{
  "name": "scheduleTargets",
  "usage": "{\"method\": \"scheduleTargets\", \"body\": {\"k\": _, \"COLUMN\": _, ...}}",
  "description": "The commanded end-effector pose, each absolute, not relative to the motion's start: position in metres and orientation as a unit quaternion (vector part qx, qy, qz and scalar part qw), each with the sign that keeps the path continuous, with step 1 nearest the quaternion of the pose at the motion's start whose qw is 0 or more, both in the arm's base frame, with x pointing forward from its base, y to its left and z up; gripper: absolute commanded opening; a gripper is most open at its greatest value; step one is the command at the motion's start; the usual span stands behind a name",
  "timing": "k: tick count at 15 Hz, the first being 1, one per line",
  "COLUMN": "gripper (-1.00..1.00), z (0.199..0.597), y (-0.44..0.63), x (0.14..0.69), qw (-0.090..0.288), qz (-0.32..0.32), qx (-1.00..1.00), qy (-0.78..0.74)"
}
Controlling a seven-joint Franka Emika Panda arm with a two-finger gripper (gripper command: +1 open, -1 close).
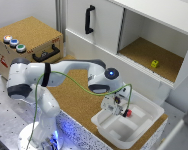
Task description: Place the purple block inside the box
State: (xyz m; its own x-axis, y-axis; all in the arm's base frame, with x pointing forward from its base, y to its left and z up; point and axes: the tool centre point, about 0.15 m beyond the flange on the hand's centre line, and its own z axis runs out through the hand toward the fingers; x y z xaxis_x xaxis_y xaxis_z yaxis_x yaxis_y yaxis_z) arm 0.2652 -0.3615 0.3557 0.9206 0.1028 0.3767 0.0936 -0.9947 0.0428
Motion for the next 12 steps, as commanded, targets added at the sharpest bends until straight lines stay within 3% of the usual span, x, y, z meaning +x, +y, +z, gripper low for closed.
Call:
{"method": "scheduleTargets", "body": {"k": 1, "gripper": -1.0, "z": 0.286, "y": -0.376, "x": 0.231, "qw": 0.074, "qz": 0.184, "qx": 0.98, "qy": 0.018}}
{"method": "scheduleTargets", "body": {"k": 4, "gripper": -1.0, "z": 0.255, "y": -0.375, "x": 0.238, "qw": 0.058, "qz": 0.187, "qx": 0.981, "qy": -0.003}}
{"method": "scheduleTargets", "body": {"k": 8, "gripper": -1.0, "z": 0.259, "y": -0.366, "x": 0.273, "qw": 0.048, "qz": 0.212, "qx": 0.976, "qy": -0.033}}
{"method": "scheduleTargets", "body": {"k": 12, "gripper": -1.0, "z": 0.249, "y": -0.368, "x": 0.3, "qw": 0.04, "qz": 0.195, "qx": 0.978, "qy": -0.065}}
